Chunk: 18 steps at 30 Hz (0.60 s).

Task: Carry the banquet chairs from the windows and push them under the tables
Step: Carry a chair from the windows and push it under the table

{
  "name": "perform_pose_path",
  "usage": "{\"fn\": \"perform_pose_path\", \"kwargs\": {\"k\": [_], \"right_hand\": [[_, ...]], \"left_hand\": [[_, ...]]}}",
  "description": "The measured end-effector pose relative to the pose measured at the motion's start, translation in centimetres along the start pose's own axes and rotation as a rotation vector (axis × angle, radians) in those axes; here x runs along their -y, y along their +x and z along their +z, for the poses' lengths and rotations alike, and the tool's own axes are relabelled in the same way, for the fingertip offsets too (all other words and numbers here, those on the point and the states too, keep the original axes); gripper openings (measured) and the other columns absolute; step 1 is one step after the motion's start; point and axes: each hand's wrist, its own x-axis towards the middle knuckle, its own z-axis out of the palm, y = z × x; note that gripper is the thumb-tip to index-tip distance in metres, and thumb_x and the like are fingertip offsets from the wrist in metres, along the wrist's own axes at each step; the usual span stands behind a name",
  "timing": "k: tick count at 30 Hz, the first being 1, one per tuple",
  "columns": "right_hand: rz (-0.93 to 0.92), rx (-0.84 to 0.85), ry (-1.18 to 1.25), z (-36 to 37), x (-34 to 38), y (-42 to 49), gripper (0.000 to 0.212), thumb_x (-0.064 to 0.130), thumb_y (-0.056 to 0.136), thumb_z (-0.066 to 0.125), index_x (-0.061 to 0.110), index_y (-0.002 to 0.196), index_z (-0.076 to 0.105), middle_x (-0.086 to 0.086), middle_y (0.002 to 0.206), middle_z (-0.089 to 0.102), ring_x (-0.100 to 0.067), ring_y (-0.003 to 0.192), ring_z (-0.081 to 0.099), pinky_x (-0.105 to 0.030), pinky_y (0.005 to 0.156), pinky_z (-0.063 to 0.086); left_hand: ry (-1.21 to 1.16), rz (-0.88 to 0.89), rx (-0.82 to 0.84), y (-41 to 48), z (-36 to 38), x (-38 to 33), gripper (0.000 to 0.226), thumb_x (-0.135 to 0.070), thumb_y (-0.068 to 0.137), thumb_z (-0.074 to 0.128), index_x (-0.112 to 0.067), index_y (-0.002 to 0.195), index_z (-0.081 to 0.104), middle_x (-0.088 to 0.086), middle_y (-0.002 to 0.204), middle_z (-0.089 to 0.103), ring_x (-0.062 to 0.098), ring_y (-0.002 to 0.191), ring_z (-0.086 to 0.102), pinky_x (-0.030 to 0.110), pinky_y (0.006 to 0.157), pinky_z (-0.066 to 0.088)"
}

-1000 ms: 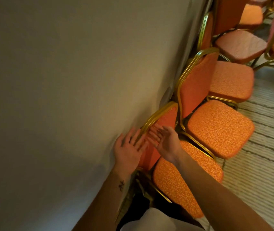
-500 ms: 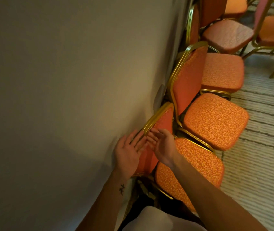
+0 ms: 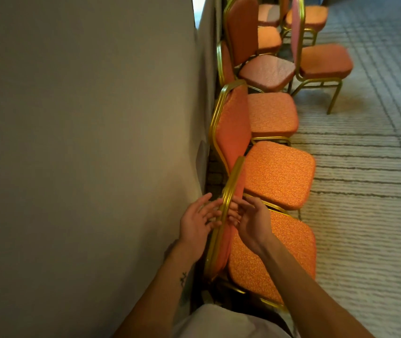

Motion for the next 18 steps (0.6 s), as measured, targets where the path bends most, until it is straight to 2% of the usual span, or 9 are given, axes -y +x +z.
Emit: {"fn": "perform_pose_path", "kwargs": {"k": [4, 7, 8, 10, 12, 15, 18], "right_hand": [[-0.125, -0.023, -0.007, -2.3, 2.2, -1.7, 0.04, 0.035, 0.095, 0.049, 0.001, 0.103, 0.067, -0.012, 0.084, 0.058, -0.019, 0.068, 0.05, -0.031, 0.066, 0.038], [-0.168, -0.016, -0.034, -3.9, 3.3, -2.7, 0.06, 0.045, 0.081, 0.062, -0.005, 0.114, 0.064, -0.014, 0.087, 0.057, -0.021, 0.07, 0.05, -0.032, 0.067, 0.038], [-0.187, -0.03, -0.029, -4.6, 3.7, -3.0, 0.063, 0.046, 0.083, 0.059, -0.006, 0.117, 0.063, -0.015, 0.088, 0.057, -0.021, 0.071, 0.051, -0.033, 0.067, 0.038], [-0.24, -0.06, -0.004, -6.0, 4.5, -3.8, 0.056, 0.043, 0.093, 0.048, -0.006, 0.11, 0.07, -0.016, 0.086, 0.059, -0.022, 0.071, 0.052, -0.033, 0.067, 0.039], [-0.291, -0.095, -0.014, -7.1, 5.7, -4.7, 0.05, 0.041, 0.09, 0.049, -0.002, 0.096, 0.074, -0.017, 0.082, 0.059, -0.023, 0.069, 0.051, -0.034, 0.065, 0.038], [-0.323, -0.11, -0.008, -8.6, 7.3, -6.0, 0.044, 0.042, 0.078, 0.057, 0.001, 0.093, 0.062, -0.013, 0.076, 0.055, -0.021, 0.065, 0.048, -0.031, 0.059, 0.037], [-0.347, -0.117, 0.005, -10.6, 8.7, -7.7, 0.039, 0.038, 0.08, 0.056, 0.002, 0.092, 0.062, -0.012, 0.073, 0.057, -0.02, 0.062, 0.049, -0.03, 0.058, 0.037]], "left_hand": [[0.071, -0.044, 0.087, 0.4, 2.8, 1.4, 0.043, -0.034, 0.1, 0.047, -0.014, 0.135, 0.062, 0.014, 0.115, 0.072, 0.017, 0.077, 0.061, 0.031, 0.065, 0.042], [0.131, -0.088, 0.174, -0.2, 4.8, 1.8, 0.043, -0.037, 0.094, 0.056, -0.016, 0.13, 0.065, 0.01, 0.106, 0.07, 0.016, 0.072, 0.058, 0.03, 0.062, 0.04], [0.155, -0.099, 0.198, -0.4, 5.6, 2.0, 0.046, -0.038, 0.091, 0.058, -0.016, 0.13, 0.066, 0.009, 0.103, 0.068, 0.016, 0.071, 0.056, 0.03, 0.061, 0.04], [0.222, -0.107, 0.256, -0.7, 7.5, 2.6, 0.05, -0.04, 0.088, 0.06, -0.015, 0.131, 0.066, 0.008, 0.098, 0.065, 0.015, 0.067, 0.053, 0.029, 0.058, 0.04], [0.261, -0.12, 0.318, -0.7, 9.1, 3.4, 0.055, -0.042, 0.086, 0.061, -0.014, 0.133, 0.065, 0.007, 0.093, 0.063, 0.015, 0.065, 0.052, 0.03, 0.056, 0.04], [0.309, -0.139, 0.402, -0.4, 11.2, 4.5, 0.056, -0.041, 0.09, 0.056, -0.011, 0.137, 0.061, 0.008, 0.09, 0.062, 0.018, 0.066, 0.053, 0.032, 0.058, 0.041], [0.334, -0.167, 0.479, -0.5, 13.8, 5.9, 0.054, -0.036, 0.093, 0.05, -0.007, 0.138, 0.058, 0.01, 0.084, 0.06, 0.022, 0.063, 0.054, 0.033, 0.058, 0.041]]}}
